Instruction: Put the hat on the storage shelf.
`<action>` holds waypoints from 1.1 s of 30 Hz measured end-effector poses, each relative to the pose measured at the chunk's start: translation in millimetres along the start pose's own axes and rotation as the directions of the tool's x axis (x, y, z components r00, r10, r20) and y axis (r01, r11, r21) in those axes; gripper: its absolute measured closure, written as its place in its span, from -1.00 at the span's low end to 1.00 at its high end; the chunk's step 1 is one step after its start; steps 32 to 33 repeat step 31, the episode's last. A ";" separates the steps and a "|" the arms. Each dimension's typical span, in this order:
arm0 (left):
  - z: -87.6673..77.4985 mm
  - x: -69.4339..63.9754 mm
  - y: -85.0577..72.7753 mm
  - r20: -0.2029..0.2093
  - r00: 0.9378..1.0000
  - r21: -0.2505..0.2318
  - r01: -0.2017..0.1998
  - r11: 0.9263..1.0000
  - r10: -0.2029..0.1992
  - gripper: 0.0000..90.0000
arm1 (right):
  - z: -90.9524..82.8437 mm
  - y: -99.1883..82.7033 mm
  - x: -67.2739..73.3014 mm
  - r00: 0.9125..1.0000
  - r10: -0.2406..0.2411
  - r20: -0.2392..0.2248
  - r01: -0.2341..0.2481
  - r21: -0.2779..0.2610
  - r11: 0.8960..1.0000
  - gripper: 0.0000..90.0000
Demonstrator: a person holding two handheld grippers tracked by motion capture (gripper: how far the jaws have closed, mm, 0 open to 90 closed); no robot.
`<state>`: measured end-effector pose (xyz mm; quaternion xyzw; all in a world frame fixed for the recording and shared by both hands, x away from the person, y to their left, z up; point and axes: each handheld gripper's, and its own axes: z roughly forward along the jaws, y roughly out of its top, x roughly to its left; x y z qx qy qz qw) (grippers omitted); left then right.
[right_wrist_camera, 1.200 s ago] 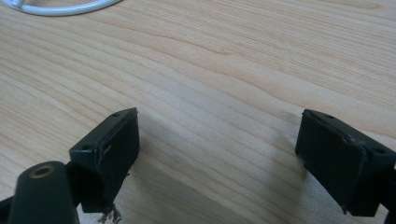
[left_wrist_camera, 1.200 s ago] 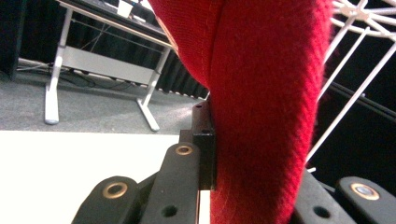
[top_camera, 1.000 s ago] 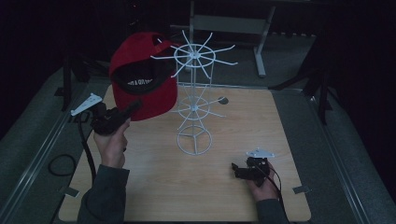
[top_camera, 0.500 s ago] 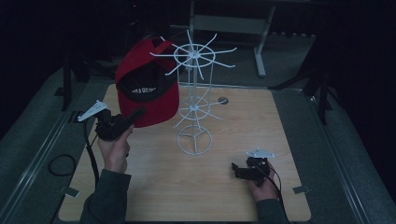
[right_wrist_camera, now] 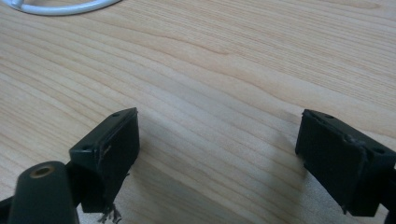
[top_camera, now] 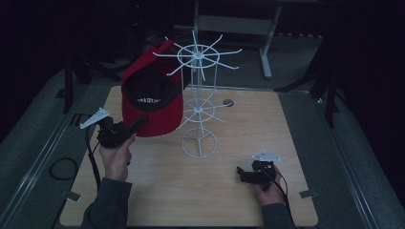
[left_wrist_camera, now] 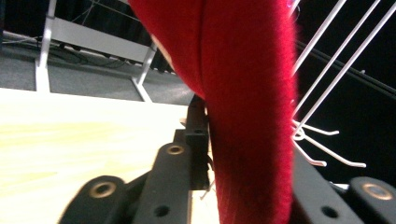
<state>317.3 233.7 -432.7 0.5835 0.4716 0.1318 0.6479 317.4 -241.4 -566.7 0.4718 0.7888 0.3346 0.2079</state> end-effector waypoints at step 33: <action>-14.1 -2.8 1.5 -0.056 0.998 0.074 -0.027 0.997 0.031 -0.37 | 0.0 0.0 0.0 1.000 0.000 0.000 0.000 0.000 1.000 -0.70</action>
